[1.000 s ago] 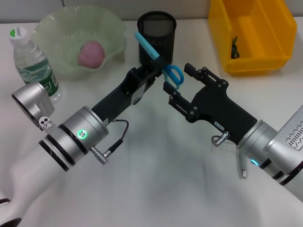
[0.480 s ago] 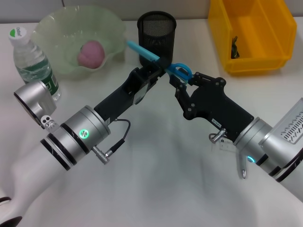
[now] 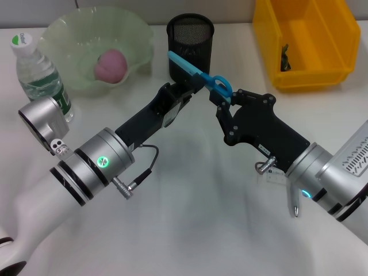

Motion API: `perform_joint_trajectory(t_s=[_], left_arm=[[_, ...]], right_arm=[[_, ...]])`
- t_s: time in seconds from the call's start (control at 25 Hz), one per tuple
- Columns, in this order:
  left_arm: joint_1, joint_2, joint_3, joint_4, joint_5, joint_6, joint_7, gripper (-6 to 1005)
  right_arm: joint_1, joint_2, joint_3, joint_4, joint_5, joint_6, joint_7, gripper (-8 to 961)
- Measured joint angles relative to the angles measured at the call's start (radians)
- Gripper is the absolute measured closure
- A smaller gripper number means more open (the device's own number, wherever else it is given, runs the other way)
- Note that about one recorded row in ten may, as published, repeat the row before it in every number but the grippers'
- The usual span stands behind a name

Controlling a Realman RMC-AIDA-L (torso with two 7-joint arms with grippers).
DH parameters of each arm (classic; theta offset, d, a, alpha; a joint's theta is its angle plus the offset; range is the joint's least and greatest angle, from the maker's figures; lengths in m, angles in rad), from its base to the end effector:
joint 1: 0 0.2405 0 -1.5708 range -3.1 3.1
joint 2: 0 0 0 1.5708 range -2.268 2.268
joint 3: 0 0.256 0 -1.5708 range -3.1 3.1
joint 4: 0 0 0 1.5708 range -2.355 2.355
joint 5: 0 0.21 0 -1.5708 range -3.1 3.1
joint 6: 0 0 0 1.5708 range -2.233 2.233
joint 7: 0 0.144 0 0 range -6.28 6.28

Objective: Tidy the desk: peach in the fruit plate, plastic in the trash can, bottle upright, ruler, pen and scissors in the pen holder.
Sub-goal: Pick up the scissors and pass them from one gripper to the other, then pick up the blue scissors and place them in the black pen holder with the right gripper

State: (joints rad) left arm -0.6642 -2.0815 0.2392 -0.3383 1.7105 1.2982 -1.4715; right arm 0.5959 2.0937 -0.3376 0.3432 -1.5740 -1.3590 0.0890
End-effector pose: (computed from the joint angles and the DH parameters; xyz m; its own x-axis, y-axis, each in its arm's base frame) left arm -0.2149 0.3074 -0.1100 -0.2663 0.7002 0.6624 0.7821 -0.2447 0.5731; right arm 0.2353 0.2875 -0.1071 0.6922 0.0660 -0.7187 -0.4948 -0.6816 -0.5391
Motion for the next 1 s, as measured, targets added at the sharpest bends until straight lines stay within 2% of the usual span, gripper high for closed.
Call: perform_joint_trajectory(t_s=[0.28, 0.6, 0.68, 0.72, 0.76, 0.92, 1.0], left_arm=[[0.004, 0.000, -0.007, 0.013, 0.002, 0.003, 0.003, 964], [0.010, 0.000, -0.006, 0.060, 0.014, 0.010, 0.023, 950], [0.011, 0.000, -0.009, 0.098, 0.047, 0.011, 0.062, 942], [0.011, 0.000, -0.009, 0.118, 0.063, 0.011, 0.081, 938], [0.011, 0.000, -0.009, 0.144, 0.086, 0.014, 0.119, 897], [0.020, 0.002, -0.004, 0.176, 0.109, 0.031, 0.286, 734], [0.020, 0.002, -0.004, 0.176, 0.109, 0.031, 0.286, 666]], right_arm=[[-0.005, 0.000, 0.005, -0.001, 0.000, -0.002, -0.002, 887], [-0.027, 0.000, 0.025, -0.027, -0.001, -0.031, 0.031, 879], [-0.030, 0.000, 0.022, -0.052, -0.001, -0.047, 0.092, 878], [-0.032, -0.002, 0.014, -0.089, -0.006, -0.063, 0.184, 877], [-0.032, -0.002, 0.014, -0.089, -0.006, -0.063, 0.184, 876], [-0.040, -0.008, 0.011, -0.204, -0.055, -0.091, 0.414, 872], [-0.041, -0.009, 0.011, -0.275, -0.080, -0.093, 0.544, 870]])
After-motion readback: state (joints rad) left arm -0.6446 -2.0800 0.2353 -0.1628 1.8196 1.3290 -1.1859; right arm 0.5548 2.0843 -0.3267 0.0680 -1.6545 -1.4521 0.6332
